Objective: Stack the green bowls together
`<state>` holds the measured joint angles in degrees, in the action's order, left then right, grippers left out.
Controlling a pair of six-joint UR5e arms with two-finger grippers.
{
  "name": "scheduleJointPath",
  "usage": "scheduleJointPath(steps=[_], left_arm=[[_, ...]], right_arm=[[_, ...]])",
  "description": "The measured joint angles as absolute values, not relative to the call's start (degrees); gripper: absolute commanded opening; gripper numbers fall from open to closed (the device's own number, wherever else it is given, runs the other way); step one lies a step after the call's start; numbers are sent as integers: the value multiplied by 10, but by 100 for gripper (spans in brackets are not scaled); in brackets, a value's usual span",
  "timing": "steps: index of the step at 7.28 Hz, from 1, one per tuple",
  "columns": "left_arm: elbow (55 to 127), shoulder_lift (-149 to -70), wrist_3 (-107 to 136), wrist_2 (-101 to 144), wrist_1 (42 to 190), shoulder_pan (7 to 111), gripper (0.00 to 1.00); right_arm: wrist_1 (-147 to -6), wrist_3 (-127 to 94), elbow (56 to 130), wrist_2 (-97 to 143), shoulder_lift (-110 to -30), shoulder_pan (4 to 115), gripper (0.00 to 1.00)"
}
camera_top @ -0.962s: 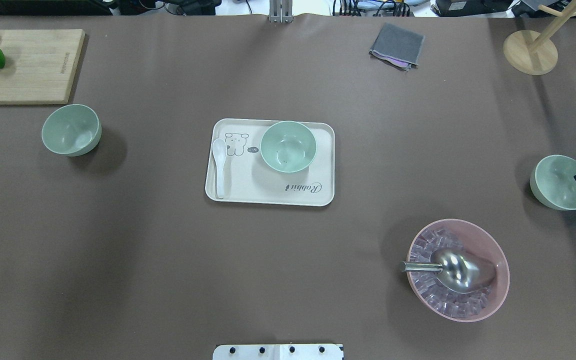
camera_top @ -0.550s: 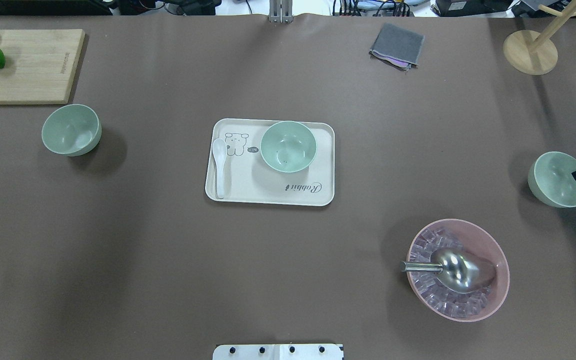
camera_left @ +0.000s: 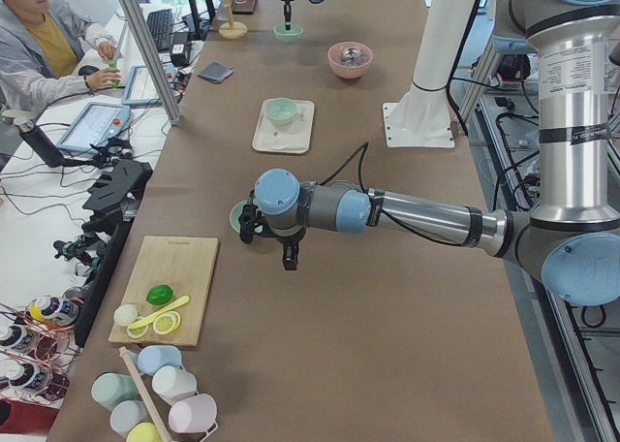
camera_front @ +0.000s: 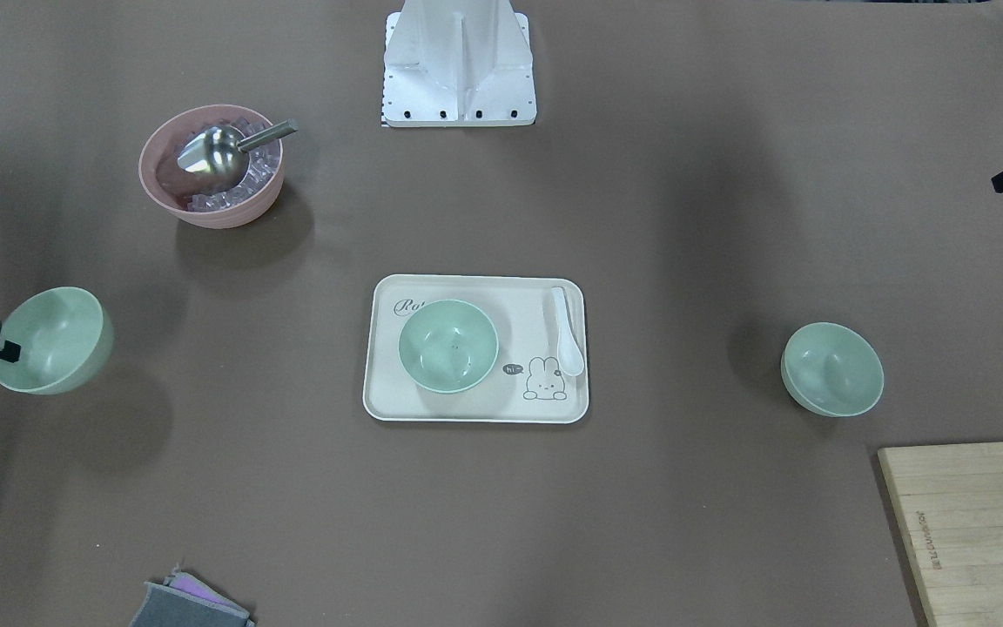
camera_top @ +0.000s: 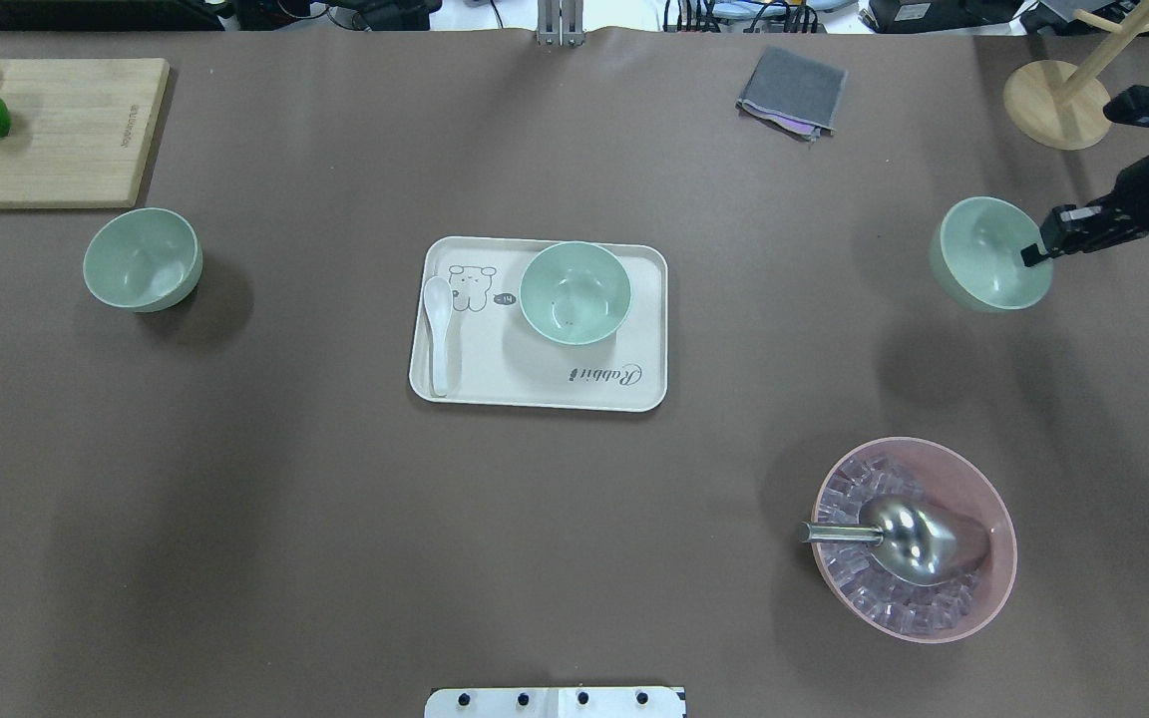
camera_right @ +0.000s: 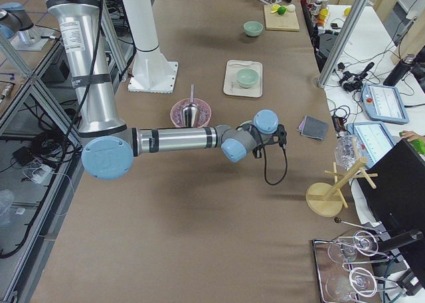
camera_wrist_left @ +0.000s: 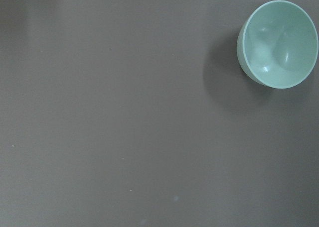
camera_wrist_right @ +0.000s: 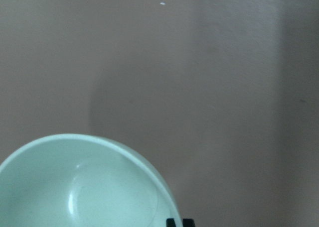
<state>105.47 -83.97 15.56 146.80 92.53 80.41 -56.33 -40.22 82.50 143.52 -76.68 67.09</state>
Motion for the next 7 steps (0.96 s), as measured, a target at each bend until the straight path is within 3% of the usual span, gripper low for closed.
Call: scheduleJointPath(steps=[3,7], left_arm=[[992,-874,314,1425,1067,717,98],[929,-915,357,1389,1121,672,98]], right_arm=[[-590,-627,857,1379,-651,587,0],[-747,-756,910,1229,-521,445,0]])
